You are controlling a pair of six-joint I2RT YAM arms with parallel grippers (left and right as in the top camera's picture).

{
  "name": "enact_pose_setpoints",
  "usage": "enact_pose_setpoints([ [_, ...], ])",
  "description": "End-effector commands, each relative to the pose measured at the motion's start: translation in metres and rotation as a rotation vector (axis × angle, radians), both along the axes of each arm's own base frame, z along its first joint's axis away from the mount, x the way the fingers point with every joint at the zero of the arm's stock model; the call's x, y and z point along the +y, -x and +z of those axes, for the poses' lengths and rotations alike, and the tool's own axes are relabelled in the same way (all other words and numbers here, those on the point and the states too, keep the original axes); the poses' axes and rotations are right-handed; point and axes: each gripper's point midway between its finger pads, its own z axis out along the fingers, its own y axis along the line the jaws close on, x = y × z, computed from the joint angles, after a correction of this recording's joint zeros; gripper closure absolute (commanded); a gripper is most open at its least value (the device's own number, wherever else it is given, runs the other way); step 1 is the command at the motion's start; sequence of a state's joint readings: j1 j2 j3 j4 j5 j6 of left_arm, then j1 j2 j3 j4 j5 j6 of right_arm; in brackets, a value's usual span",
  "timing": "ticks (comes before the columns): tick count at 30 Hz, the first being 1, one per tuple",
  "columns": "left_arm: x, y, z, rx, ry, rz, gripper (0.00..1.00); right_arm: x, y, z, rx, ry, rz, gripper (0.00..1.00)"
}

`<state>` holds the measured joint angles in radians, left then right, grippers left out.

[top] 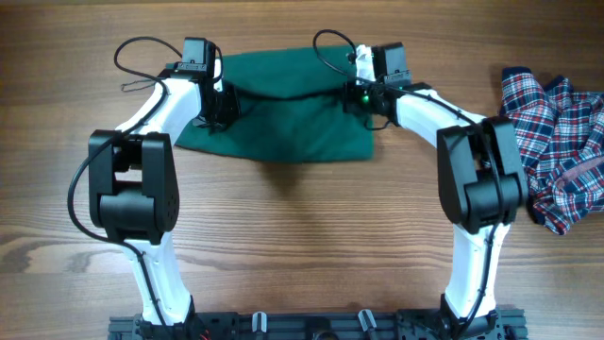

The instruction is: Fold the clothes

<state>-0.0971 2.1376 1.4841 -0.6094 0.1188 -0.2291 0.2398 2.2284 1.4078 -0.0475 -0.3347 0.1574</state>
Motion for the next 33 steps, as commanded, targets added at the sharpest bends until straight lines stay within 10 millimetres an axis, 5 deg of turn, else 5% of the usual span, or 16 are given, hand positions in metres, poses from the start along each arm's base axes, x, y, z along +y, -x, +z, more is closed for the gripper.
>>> enact_pose_setpoints([
  [1, 0.006, 0.010, -0.022, 0.053, -0.032, -0.006, 0.96, -0.025, -0.027, -0.023, -0.075, 0.076, -0.164, 0.89],
  [10, 0.006, 0.011, -0.022, 0.056, -0.032, -0.006, 0.96, -0.051, -0.073, 0.048, -0.240, -0.020, -0.198, 0.88],
  [13, 0.006, 0.011, -0.022, 0.055, -0.032, -0.006, 0.96, -0.031, -0.060, 0.074, -0.222, -0.149, -0.066, 0.89],
  [14, 0.006, 0.011, -0.022, 0.055, -0.032, -0.006, 0.96, -0.012, -0.038, 0.080, -0.141, -0.211, 0.019, 0.92],
  [20, 0.006, 0.010, -0.022, 0.055, -0.031, -0.003, 0.96, 0.074, 0.041, 0.052, 0.063, -0.139, 0.245, 0.96],
  [24, 0.006, 0.010, -0.022, 0.054, -0.031, -0.003, 0.96, 0.089, 0.034, 0.031, 0.000, 0.027, 0.155, 0.94],
  [29, 0.006, 0.009, -0.022, 0.047, -0.031, -0.003, 0.96, 0.104, 0.000, 0.017, -0.144, -0.028, 0.129, 0.94],
  [33, 0.006, 0.009, -0.022, 0.048, -0.030, -0.003, 0.96, 0.097, -0.025, 0.000, -0.223, -0.022, 0.018, 0.92],
])
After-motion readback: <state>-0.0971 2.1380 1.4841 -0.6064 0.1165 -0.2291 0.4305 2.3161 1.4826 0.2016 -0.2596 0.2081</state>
